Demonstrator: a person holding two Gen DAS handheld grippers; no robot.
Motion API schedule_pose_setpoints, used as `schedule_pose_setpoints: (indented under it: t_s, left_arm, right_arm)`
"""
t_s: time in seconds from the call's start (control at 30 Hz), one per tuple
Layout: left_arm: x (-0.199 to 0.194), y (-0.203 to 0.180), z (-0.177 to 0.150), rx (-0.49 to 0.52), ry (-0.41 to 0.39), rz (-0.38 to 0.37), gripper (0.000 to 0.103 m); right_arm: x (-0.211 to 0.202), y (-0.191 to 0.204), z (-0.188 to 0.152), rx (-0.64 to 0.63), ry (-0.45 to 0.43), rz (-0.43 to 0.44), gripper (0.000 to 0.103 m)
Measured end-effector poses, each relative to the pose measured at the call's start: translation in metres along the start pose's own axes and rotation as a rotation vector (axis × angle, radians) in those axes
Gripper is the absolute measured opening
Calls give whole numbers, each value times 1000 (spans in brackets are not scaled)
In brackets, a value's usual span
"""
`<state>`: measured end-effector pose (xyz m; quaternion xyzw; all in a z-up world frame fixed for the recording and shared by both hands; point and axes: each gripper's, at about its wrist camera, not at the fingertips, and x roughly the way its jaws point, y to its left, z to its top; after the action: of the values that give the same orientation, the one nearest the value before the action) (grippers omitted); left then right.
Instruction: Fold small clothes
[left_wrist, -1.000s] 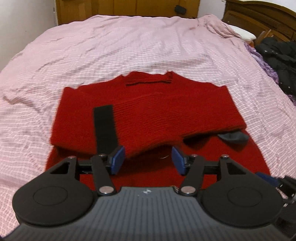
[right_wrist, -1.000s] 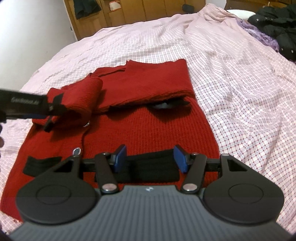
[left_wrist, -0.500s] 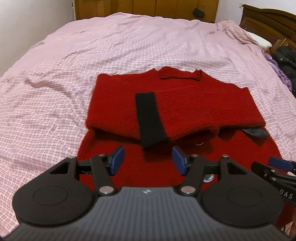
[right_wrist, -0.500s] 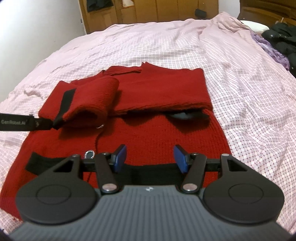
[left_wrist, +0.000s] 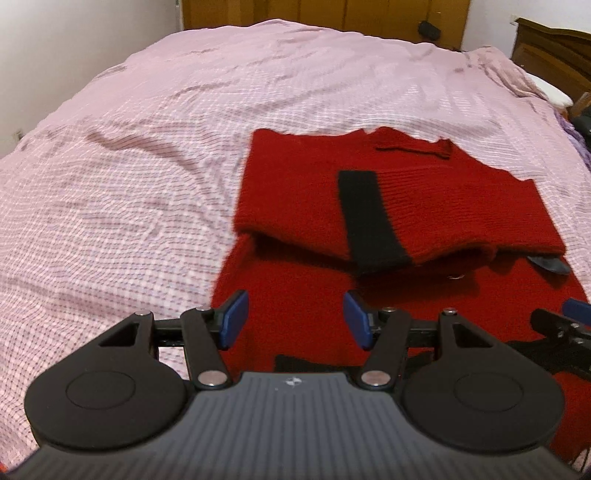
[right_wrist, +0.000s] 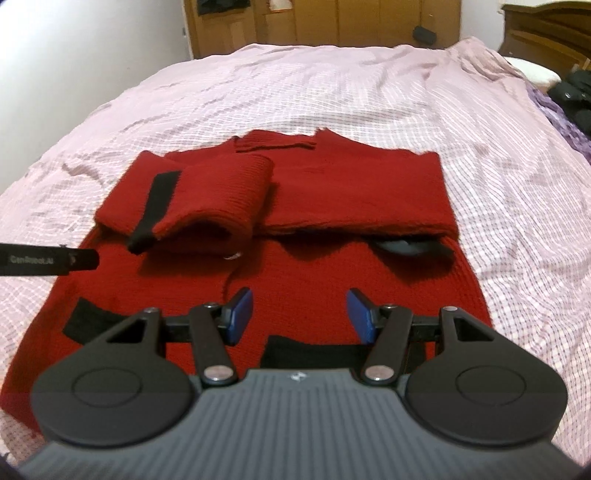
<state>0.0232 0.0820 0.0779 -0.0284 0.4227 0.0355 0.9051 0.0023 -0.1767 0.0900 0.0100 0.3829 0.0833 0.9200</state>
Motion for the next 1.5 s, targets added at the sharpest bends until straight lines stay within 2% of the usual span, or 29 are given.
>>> schedule_pose_setpoints:
  t_s: [0.2, 0.37, 0.53, 0.77, 0.83, 0.93, 1.03, 1.17, 1.2, 1.23, 1.27, 1.3, 1.33, 1.5]
  left_arm:
    - [9, 24, -6, -38, 12, 55, 65]
    - [19, 37, -11, -74, 42, 62, 65]
    - [25, 45, -14, -96, 56, 55, 65]
    - [27, 53, -14, -124, 62, 40, 65]
    - [27, 54, -15, -128, 62, 35, 65]
    - [28, 54, -15, -129, 61, 32, 65]
    - [28, 54, -14, -132, 59, 29, 65]
    - [28, 51, -12, -124, 54, 30, 65]
    - [27, 50, -11, -119, 52, 30, 65]
    - [26, 49, -10, -113, 48, 30, 65]
    - [25, 48, -9, -107, 45, 29, 65]
    - [25, 47, -9, -103, 41, 28, 65]
    - [24, 45, -7, -98, 37, 27, 65]
    - [26, 32, 5, -68, 14, 26, 65]
  right_arm:
    - [0, 34, 18, -88, -17, 95, 59]
    - [17, 68, 33, -173, -6, 180, 59]
    - [43, 97, 43, -303, 18, 184, 59]
    - [70, 127, 37, -603, 18, 106, 59]
    - [74, 128, 36, -658, 38, 119, 58]
    - [75, 128, 32, -723, 63, 168, 58]
    - [80, 130, 26, -772, 53, 151, 58]
    - [86, 124, 32, -723, 25, 159, 57]
    - [86, 121, 35, -699, 19, 174, 53]
    - [85, 118, 38, -673, 13, 194, 39]
    - [81, 114, 43, -643, 11, 233, 32]
    - [79, 112, 46, -621, 2, 254, 20]
    - [75, 109, 49, -608, -19, 258, 14]
    - [51, 85, 68, -546, -152, 195, 13]
